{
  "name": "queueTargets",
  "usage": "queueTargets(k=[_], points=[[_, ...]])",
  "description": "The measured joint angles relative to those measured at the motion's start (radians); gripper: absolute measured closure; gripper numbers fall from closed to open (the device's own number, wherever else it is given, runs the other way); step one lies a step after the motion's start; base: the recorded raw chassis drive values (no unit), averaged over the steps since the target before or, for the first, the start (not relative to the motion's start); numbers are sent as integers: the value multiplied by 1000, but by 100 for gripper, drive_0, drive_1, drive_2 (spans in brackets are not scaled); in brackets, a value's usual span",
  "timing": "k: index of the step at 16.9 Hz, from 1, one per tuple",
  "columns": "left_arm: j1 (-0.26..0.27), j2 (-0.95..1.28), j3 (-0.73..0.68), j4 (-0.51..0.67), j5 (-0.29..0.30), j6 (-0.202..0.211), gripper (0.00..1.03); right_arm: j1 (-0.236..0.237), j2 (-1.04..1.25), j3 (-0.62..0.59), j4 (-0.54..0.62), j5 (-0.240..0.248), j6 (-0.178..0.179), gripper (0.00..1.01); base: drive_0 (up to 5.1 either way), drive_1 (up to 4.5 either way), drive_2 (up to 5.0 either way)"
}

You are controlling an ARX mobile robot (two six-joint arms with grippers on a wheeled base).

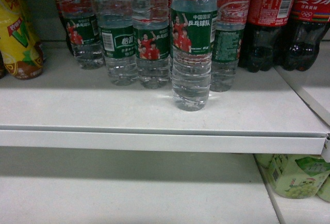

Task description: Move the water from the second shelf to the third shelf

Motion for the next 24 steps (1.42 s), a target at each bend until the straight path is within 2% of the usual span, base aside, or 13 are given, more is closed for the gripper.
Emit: queueTargets(k=[2,5,9,11,14,17,21,23,24], points=[[0,0,0,0,0,0,5,11,126,86,84,-21,-2,3,0,0,0],[0,0,0,0,0,0,5,87,304,177,200,-22,-39,3,0,0,0],[0,0,0,0,0,0,5,220,574,261,320,-10,-48,3,0,0,0],[0,0,0,0,0,0,5,331,736,266,402,13,-64,3,0,0,0],[0,0,0,0,0,0,5,434,928,321,486,32,-77,3,0,0,0],[0,0,0,0,0,0,5,481,1059,375,494,45,-59,3,0,0,0],[0,0,0,0,0,0,5,546,1160,462,498,42,-10,3,0,0,0],[0,0,0,0,0,0,5,611,1253,575,464,3,52,3,0,0,0],[0,0,0,0,0,0,5,616,1278,608,441,-11,90,3,0,0,0]])
